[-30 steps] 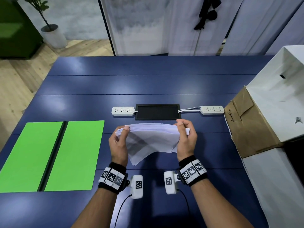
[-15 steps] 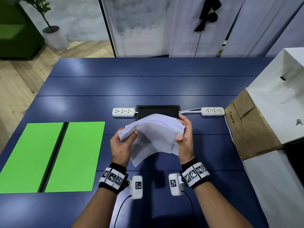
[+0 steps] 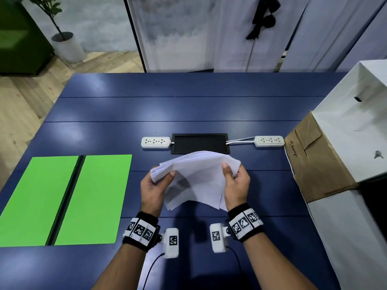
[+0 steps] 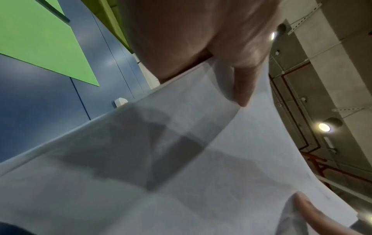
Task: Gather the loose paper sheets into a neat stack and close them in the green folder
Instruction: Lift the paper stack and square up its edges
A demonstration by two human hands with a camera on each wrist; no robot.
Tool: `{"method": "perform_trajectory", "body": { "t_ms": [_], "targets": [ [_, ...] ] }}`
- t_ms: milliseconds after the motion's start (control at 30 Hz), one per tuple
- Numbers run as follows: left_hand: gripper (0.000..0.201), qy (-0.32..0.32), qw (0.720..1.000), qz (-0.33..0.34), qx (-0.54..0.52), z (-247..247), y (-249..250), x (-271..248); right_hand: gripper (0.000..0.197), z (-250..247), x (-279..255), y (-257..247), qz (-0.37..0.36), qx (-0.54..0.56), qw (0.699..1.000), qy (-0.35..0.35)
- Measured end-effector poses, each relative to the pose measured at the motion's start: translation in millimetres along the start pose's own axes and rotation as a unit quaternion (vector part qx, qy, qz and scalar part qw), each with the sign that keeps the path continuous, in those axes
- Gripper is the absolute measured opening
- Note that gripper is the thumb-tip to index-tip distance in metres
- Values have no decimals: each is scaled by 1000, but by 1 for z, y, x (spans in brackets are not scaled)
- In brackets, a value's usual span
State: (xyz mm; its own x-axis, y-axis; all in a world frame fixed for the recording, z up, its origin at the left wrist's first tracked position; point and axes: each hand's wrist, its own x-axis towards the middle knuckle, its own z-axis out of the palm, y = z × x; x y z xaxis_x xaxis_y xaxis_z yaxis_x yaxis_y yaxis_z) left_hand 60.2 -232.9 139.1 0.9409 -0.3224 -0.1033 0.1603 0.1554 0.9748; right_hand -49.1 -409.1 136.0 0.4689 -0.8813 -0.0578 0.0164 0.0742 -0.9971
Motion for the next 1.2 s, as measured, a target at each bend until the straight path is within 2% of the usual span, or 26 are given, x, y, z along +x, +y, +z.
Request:
{"method": "perform_trajectory", "body": {
  "t_ms": [100, 200, 233, 367, 500, 633, 767, 867, 1033, 1067, 1100, 1167, 1200],
  "targets": [
    [21, -28, 999, -8, 19, 0, -1, -1, 32, -6, -1, -2, 27, 32, 999, -15],
    [14, -35, 999, 24, 11, 6, 10, -2, 40, -9, -2, -10, -8, 24, 1000, -10],
    [17, -22, 999, 34, 14, 9, 14, -1, 41, -8, -2, -13, -25, 18, 1000, -1],
    [30, 53, 997, 46, 36, 23, 21, 4, 33, 5, -5, -24, -50, 8, 998, 44],
    [36, 72, 996, 39, 22, 22, 19, 7, 14, 9, 0, -25, -44, 23, 996, 72],
    [29, 54, 997, 49, 10, 16, 15, 6, 12, 4, 3, -21, -39, 21, 997, 61],
    [31, 15, 998, 52, 36, 13, 15, 0, 17, 3, 3, -17, -49, 23, 997, 53],
    [36, -10, 996, 51, 70, 11, 13, -2, 19, 3, 2, -18, -56, 19, 998, 34],
    [20, 12, 998, 46, 44, 9, 12, 3, 58, -10, 8, -8, -68, -40, 992, -95],
    [18, 13, 998, 43, 38, 9, 12, 4, 53, -12, 10, -5, -76, -63, 991, -92],
    [17, 11, 999, 39, 34, 8, 11, 3, 40, -13, 12, -1, -84, -78, 990, -77],
    [16, 2, 999, 29, 30, 8, 8, 2, 14, -13, 14, 3, -83, -60, 994, -42],
    [16, 0, 999, 23, 28, 8, 7, 2, 10, -12, 14, 4, -76, -43, 995, -38]
  ]
}}
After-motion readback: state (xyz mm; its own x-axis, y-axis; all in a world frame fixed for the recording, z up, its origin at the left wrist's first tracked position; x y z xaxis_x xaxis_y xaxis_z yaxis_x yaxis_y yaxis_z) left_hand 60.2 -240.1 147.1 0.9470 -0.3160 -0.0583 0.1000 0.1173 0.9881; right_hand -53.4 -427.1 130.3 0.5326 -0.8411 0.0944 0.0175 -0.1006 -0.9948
